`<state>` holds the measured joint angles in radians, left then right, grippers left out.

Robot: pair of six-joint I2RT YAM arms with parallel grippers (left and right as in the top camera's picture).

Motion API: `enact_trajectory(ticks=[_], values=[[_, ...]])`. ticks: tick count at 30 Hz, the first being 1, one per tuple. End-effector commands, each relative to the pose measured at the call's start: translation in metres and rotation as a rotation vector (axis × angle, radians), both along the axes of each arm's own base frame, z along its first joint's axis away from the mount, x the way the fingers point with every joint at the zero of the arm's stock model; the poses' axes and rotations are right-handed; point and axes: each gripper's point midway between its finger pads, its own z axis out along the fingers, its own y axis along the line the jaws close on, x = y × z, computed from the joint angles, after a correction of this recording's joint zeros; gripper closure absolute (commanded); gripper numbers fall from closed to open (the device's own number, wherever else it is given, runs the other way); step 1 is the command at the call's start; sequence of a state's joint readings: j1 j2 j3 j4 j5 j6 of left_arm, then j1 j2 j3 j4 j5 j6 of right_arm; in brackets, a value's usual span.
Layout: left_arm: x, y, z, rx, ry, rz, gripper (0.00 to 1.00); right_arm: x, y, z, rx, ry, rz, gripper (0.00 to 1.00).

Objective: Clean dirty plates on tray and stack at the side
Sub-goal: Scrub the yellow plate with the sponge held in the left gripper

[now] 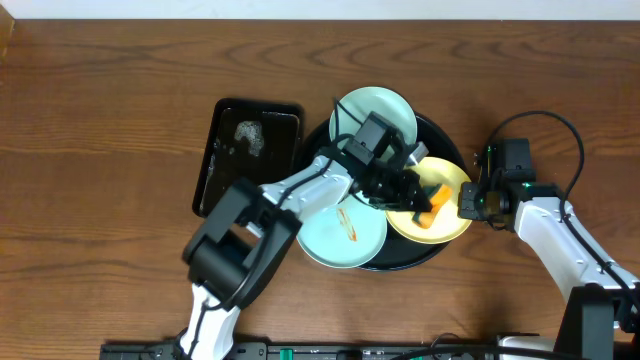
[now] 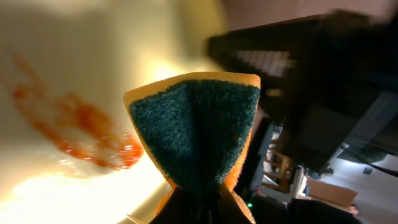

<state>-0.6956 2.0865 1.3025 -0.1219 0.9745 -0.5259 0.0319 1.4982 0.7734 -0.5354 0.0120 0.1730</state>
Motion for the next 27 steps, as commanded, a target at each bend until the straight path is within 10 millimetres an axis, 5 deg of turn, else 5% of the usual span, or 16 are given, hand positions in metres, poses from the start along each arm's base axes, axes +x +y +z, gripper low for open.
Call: enact_trajectory(ticks=[1,8,17,27], values=[[-0.007,-0.010,-0.004,-0.016,0.046,-0.022,0.93,-0.007,-0.004,-0.006,-0.018,0.034,0.005,0.99],[-0.018,-0.020,-0.015,-0.004,0.032,-0.047,0.92,-0.007,-0.004,-0.006,-0.018,0.034,0.005,0.99],[0.015,0.007,-0.061,0.284,-0.059,0.163,0.92,-0.011,-0.004,-0.007,-0.023,0.053,0.023,0.99],[0.069,0.030,-0.059,0.321,-0.167,0.329,0.92,-0.011,-0.004,-0.007,-0.023,0.054,0.023,0.99]])
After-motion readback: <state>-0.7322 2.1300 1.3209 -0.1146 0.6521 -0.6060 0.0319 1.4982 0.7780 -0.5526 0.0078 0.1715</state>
